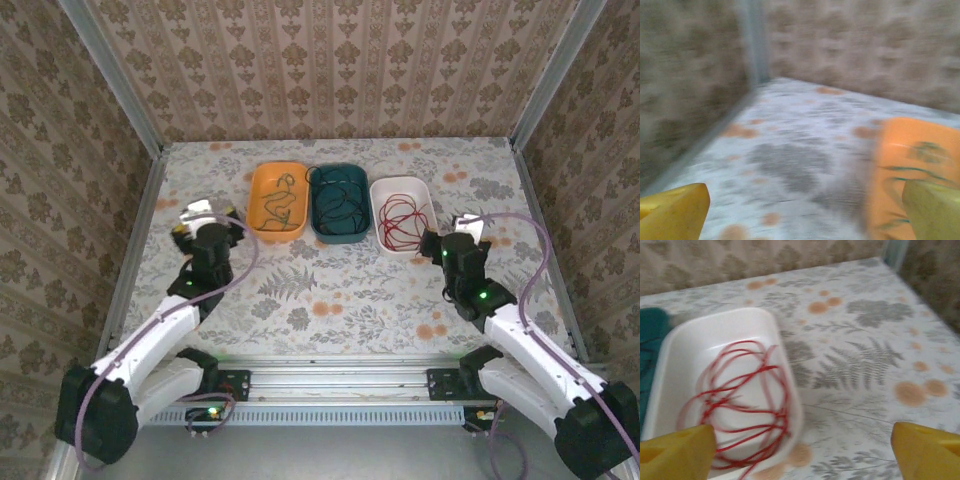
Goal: Untangle the cables
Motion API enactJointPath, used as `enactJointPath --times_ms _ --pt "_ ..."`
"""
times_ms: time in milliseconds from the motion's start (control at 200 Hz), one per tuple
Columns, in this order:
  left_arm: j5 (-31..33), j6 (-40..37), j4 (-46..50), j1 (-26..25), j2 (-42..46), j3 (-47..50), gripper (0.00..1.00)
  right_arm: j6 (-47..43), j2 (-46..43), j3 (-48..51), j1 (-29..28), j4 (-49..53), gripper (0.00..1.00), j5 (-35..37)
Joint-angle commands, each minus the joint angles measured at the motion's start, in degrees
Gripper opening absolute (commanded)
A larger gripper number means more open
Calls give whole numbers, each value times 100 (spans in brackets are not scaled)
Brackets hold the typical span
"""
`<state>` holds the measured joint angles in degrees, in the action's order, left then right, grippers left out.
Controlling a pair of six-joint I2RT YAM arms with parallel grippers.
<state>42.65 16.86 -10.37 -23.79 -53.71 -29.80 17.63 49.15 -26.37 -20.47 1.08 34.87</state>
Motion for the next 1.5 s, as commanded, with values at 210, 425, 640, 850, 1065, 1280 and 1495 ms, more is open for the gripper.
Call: enactJointPath --times_ms 210,425,640,850,1065,1280,1495 --pt "741 -1386 -1067 897 -860 730 100 -1553 2601 367 372 -3678 100 1290" --pt "-141 -1543 -1821 1078 -2447 312 100 -1480 3589 -48 1693 -4134 100 -2049" --pt "-1044 -2452 -4511 1361 -3535 597 100 -1473 3829 322 2027 -5007 100 -3060" --pt "-2986 -1910 -4521 1962 -3385 1012 100 -1473 3838 321 2021 -5026 100 -3056" --pt "-3153 -1822 -4488 2151 -3540 884 100 -1490 3828 326 2001 -5021 100 -3016" --pt "-3116 -1895 -4596 2143 -3584 888 100 -1554 3831 299 1924 -4967 100 -2925" --pt "-3105 -1897 -4575 2133 -3576 880 100 -1519 3901 181 1997 -4813 100 -3059"
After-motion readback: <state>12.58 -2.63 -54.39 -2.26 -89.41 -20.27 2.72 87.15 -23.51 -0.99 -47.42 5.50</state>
